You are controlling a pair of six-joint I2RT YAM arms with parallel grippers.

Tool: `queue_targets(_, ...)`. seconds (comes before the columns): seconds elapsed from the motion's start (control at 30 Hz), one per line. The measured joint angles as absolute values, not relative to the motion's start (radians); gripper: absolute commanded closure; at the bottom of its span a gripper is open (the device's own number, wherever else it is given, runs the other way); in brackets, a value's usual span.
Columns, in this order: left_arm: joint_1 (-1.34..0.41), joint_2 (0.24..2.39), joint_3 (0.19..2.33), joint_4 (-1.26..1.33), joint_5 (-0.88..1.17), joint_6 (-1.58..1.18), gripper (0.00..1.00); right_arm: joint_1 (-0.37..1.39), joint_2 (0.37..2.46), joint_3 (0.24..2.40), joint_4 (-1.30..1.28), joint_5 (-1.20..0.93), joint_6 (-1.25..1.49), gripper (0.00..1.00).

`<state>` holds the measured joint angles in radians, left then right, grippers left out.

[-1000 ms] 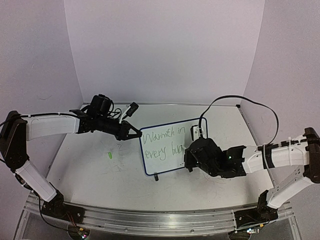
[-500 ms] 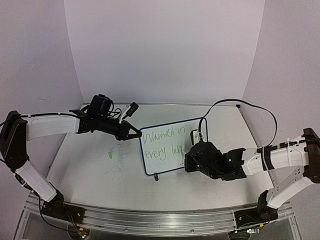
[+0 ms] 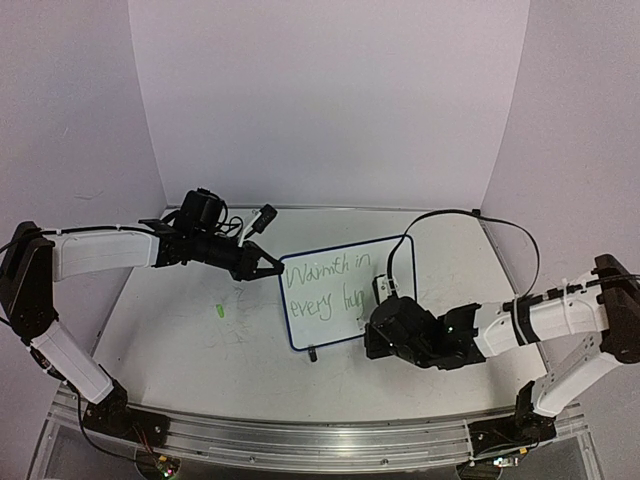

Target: Write a sentence on the whiteboard

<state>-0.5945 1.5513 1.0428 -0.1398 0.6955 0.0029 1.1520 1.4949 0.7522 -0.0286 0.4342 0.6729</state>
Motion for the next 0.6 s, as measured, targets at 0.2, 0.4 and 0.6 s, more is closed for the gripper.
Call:
queue_targets(0.2,-0.595,1.551,1.043,-0.140,0.696,0.003,1.00,1.153,1.499,0.773,-0.028,0.430,0.667,1.00)
queue_targets(0.4,-0.595,1.551,1.043,-0.140,0.696,0.004,1.00,1.151,1.443,0.744,-0.032,0.434,0.674,1.00)
queue_targets(0.6,-0.595,1.551,1.043,-0.140,0.696,0.004,1.00,1.150,1.395,0.720,-0.054,0.465,0.685,1.00)
